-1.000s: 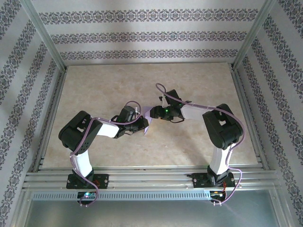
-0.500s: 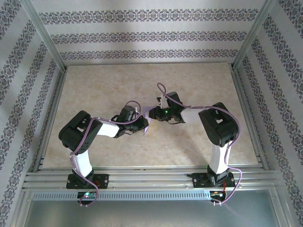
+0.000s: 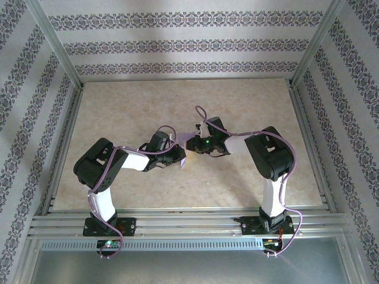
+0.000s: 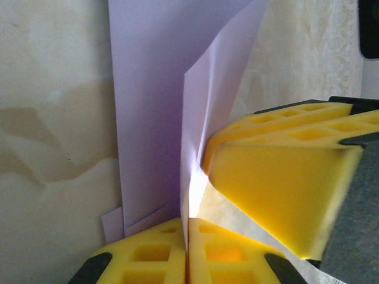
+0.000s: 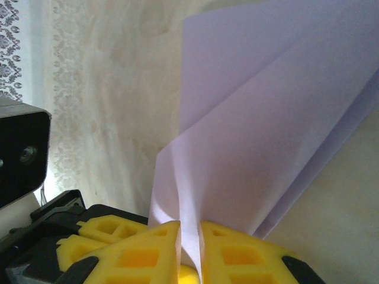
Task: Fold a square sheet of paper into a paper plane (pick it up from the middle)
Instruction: Fold the wing for the fifth time at the center of the table.
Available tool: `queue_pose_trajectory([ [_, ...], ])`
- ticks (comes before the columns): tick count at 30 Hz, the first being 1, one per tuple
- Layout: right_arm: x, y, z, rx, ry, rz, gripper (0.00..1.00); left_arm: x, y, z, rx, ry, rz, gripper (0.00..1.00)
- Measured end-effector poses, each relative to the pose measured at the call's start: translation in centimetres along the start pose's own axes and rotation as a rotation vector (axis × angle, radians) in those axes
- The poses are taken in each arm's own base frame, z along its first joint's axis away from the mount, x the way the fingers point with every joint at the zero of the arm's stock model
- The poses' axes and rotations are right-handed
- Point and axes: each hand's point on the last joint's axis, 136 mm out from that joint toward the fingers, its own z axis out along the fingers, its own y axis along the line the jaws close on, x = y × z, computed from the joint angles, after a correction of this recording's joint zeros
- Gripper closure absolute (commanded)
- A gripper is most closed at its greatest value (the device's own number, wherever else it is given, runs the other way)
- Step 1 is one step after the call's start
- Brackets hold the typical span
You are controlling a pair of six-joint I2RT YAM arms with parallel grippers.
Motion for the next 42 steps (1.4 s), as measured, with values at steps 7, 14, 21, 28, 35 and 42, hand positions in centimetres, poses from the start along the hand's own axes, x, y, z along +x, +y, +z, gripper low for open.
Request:
queue_pose_trajectory([
  [7,0.1,-0.5,0.2,0.013,0.004,0.009,0.84,0.1,-0.1,0.1,0.003,0.007,-0.001,0.89],
  [14,0.0,-0.7,0.0,0.028,0.008,0.025,0.84,0.1,-0.1,0.1,-0.001,0.016,-0.005,0.88],
  [21,-0.1,-0.9,0.0,0.045,0.012,0.035,0.84,0.0,-0.2,0.1,0.004,0.022,-0.008,0.85],
  [28,-0.1,-1.1,0.1,0.064,0.018,0.047,0.84,0.0,-0.5,-0.1,0.008,0.030,-0.009,0.78],
  [35,-0.1,-1.2,0.1,0.070,0.025,0.054,0.84,0.1,-0.6,-0.6,-0.008,0.037,-0.012,0.70],
  [42,-0.1,-1.2,0.2,0.075,0.032,0.060,0.84,0.9,0.0,-1.7,-0.065,0.060,-0.037,0.68],
])
